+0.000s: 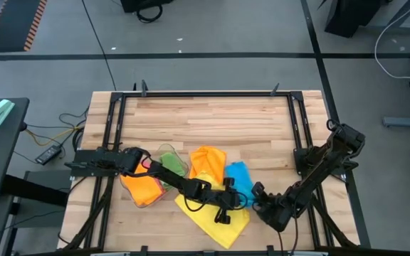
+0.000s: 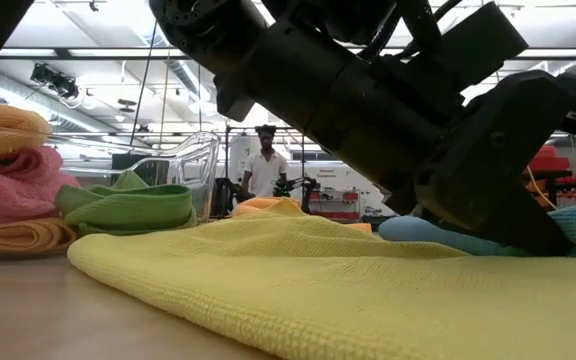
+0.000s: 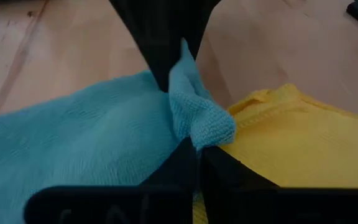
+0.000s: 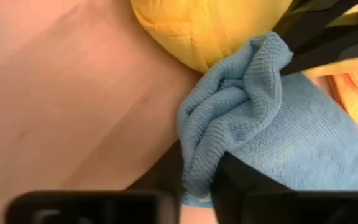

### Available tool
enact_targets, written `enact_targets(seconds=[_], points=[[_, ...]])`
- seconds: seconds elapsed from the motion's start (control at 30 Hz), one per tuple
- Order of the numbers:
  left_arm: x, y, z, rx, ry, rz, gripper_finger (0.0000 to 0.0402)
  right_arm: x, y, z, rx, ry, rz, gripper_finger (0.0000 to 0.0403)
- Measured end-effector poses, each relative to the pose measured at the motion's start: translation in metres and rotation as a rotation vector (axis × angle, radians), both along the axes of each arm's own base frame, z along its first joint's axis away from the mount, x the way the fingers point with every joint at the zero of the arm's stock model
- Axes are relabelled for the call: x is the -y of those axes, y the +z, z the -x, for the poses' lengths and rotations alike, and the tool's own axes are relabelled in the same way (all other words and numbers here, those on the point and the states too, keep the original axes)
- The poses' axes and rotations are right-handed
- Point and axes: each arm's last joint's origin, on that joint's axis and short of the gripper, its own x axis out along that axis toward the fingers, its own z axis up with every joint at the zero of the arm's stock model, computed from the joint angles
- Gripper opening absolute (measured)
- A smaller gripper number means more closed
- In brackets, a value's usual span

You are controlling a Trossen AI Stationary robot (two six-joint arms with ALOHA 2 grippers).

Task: Fold microfiber towels
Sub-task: Fold the blue microfiber cloth

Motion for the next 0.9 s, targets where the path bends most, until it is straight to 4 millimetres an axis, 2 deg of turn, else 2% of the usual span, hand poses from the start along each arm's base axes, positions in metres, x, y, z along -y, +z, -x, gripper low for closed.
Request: enact_targets(seconds=[0.1,0.23,0.37,0.57,0.67,0.9], points=[[0.000,0.001,0.000,0.000,-0.001,0.001,0.0048,-0.001,0.000,0.000,-0.002,-0.012,-0.025,0.0015],[0.003,0.012,0.003,-0.002,-0.021,-0.009,0.0078,-0.002,0.007,0.000,-0.022,-0.063,-0.113,0.0012],[0.006,0.031,0.007,0.017,-0.050,-0.038,0.0099,-0.005,0.025,0.002,-0.064,-0.091,-0.289,0.0011],[0.002,0.036,0.004,0.042,-0.009,-0.012,0.0099,-0.006,0.049,0.007,-0.140,-0.177,-0.547,0.0009],[-0.004,0.029,0.001,0.043,0.040,0.007,0.0088,-0.006,0.053,0.007,-0.135,-0.208,-0.583,0.0009],[-0.003,-0.007,-0.005,0.054,0.066,0.037,0.0063,0.000,0.051,-0.001,-0.156,-0.238,-0.603,0.0008]])
